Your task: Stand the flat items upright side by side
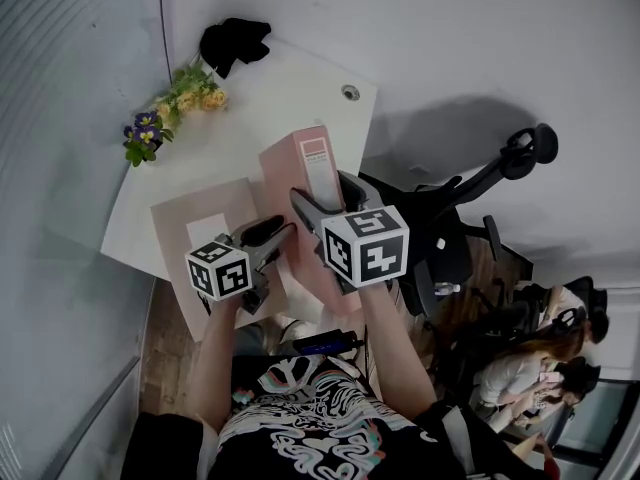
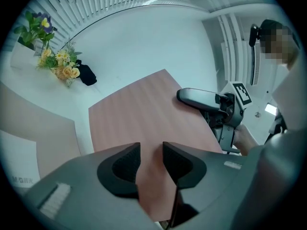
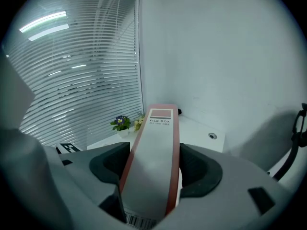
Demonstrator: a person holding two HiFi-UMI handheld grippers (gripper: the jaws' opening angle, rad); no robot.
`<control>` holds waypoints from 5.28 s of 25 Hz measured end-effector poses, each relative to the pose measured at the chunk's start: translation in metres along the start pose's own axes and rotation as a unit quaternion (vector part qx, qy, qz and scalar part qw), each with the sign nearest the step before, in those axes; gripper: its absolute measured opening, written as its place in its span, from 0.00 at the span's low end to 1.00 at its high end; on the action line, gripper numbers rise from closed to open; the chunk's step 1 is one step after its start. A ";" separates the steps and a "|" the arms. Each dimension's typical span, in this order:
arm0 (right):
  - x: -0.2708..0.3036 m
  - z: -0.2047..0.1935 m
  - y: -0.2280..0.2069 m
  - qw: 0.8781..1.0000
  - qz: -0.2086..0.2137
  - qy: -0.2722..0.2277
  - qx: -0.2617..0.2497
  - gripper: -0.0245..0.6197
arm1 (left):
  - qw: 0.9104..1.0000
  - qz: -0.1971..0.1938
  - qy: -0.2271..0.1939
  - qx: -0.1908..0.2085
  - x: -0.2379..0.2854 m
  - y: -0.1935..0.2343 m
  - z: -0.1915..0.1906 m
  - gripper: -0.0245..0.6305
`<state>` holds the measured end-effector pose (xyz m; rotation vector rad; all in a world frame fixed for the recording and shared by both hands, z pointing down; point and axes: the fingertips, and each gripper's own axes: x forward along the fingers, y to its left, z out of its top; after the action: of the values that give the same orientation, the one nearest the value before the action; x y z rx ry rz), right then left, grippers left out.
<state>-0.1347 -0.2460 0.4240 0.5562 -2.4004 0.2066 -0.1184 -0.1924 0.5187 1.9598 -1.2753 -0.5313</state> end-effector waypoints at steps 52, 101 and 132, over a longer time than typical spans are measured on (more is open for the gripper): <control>-0.076 0.017 0.005 0.950 -0.018 -0.312 -0.018 0.53 | 0.996 0.013 -0.081 -0.032 0.003 -0.010 0.030 0.22; -0.063 -0.104 0.009 0.974 -0.070 -0.210 0.047 0.51 | 0.998 0.038 -0.019 -0.036 -0.001 0.004 -0.014 0.22; -0.104 -0.117 0.034 0.970 -0.040 -0.238 0.019 0.49 | 0.994 0.099 -0.052 0.014 -0.045 -0.022 -0.013 0.34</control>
<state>-0.0112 -0.1467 0.4479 0.7935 -2.8327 0.0901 -0.1150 -0.1420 0.5083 1.8224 -1.5315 -0.5235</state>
